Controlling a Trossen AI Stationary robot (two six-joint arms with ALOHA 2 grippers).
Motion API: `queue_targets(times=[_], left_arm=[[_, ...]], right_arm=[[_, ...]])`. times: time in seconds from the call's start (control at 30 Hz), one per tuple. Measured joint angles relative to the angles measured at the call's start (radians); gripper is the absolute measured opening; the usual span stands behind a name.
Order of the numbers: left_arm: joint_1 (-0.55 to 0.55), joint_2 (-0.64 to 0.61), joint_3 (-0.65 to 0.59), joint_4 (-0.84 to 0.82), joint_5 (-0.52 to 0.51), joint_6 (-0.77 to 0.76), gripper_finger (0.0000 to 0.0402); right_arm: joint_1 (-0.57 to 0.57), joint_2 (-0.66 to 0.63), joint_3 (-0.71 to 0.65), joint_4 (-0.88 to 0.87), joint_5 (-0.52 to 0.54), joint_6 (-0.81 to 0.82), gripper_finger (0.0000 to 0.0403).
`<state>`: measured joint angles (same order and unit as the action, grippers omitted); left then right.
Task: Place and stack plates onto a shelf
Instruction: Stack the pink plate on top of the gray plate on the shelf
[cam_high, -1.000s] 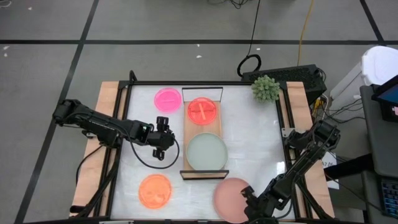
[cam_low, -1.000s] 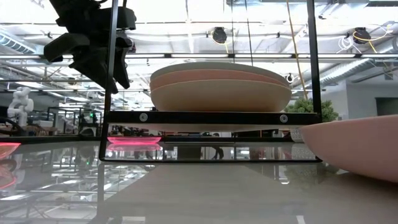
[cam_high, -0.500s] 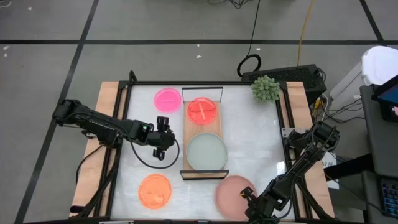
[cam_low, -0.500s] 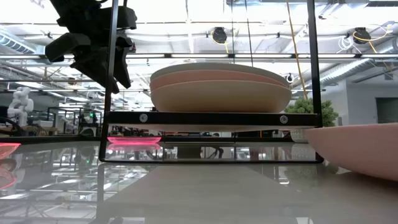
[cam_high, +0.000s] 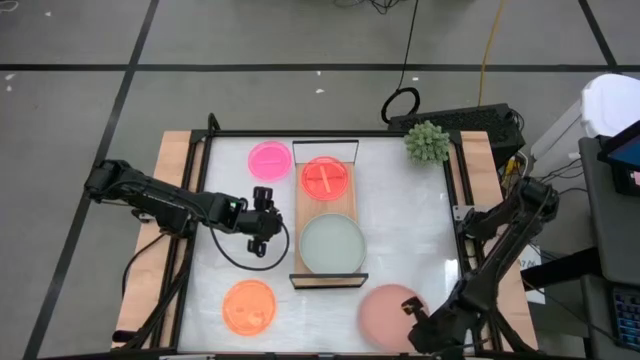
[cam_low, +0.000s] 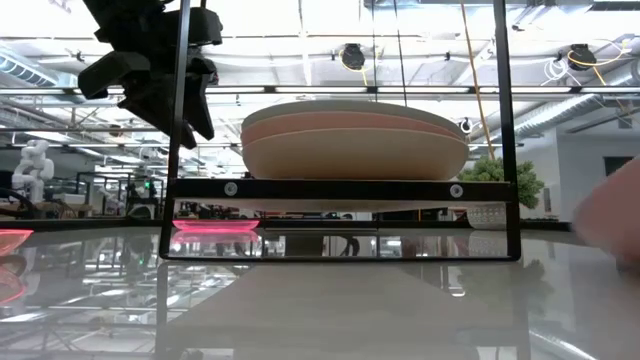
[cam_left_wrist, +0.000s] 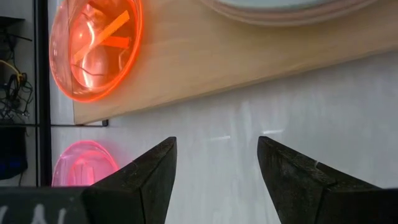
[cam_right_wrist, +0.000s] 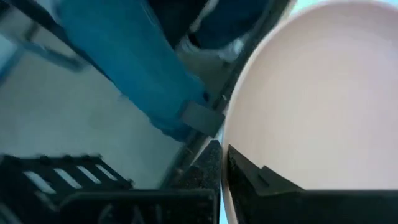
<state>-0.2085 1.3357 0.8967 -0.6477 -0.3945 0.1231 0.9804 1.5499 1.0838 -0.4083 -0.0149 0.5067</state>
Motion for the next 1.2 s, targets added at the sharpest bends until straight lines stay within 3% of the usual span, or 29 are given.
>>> queue_targets(times=[0.13,0.43,0.8,1.2], left_arm=[[0.006,0.000,0.000,0.016,0.000,0.010,0.0230],[0.038,0.000,0.000,0.015,0.000,0.008,0.0230],[0.039,0.000,0.000,0.008,0.000,0.003,0.0230],[0.039,0.000,-0.094,0.031,0.000,-0.025,0.0230]], right_arm=[[0.023,-0.039,0.043,-0.091,0.039,0.023,0.0001],[0.030,-0.040,0.252,-0.472,0.117,0.154,0.0000],[0.030,-0.040,0.423,-0.796,0.123,0.322,0.0000],[0.002,-0.040,0.534,-1.082,0.324,0.242,0.0000]])
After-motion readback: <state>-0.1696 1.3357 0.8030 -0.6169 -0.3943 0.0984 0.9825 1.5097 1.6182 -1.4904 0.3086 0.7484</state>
